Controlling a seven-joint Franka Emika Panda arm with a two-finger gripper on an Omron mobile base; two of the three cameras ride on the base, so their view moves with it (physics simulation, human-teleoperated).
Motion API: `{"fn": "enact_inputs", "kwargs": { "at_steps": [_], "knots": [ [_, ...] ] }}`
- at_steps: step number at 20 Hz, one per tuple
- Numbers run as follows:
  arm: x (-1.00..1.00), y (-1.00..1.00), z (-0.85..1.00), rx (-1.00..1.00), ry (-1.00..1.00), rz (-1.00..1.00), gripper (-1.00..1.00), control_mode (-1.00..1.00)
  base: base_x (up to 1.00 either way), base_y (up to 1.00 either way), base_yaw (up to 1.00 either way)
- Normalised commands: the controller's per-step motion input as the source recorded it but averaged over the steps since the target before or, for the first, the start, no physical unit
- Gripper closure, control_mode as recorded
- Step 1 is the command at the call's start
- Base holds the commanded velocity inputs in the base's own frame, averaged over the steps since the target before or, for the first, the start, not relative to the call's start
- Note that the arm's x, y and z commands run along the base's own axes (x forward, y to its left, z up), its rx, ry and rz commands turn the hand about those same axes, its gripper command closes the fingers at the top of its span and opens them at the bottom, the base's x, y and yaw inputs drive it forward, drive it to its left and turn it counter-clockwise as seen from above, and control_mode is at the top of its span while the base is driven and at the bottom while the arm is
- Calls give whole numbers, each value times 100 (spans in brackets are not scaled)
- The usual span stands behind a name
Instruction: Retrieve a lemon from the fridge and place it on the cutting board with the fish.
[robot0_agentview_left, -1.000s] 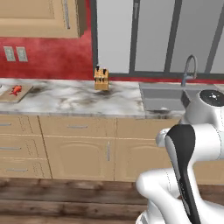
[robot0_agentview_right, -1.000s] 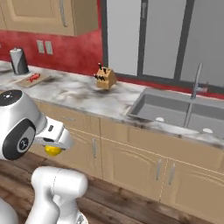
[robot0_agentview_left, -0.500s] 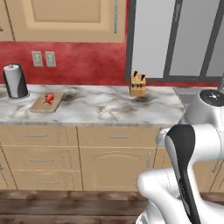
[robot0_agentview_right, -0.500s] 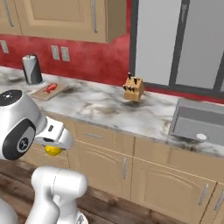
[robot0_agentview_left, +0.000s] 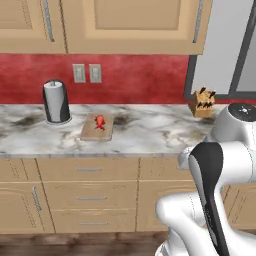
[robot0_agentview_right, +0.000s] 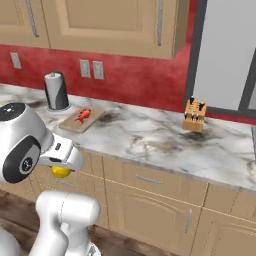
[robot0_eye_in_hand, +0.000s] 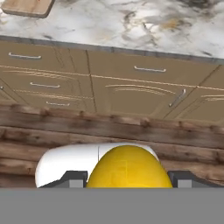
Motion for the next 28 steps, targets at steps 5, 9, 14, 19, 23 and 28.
{"fn": "enact_inputs", "kwargs": {
  "at_steps": [5,9,14,19,23,28],
  "knots": [
    [0,0,0,0,0,0,100,100,73,100,-10],
    [0,0,0,0,0,0,100,100,71,98,-12],
    [0,0,0,0,0,0,100,100,56,75,-16],
    [0,0,0,0,0,0,100,100,15,33,-30],
    [0,0,0,0,0,0,100,100,31,33,-31],
    [0,0,0,0,0,0,100,100,57,41,-29]
  ]
}}
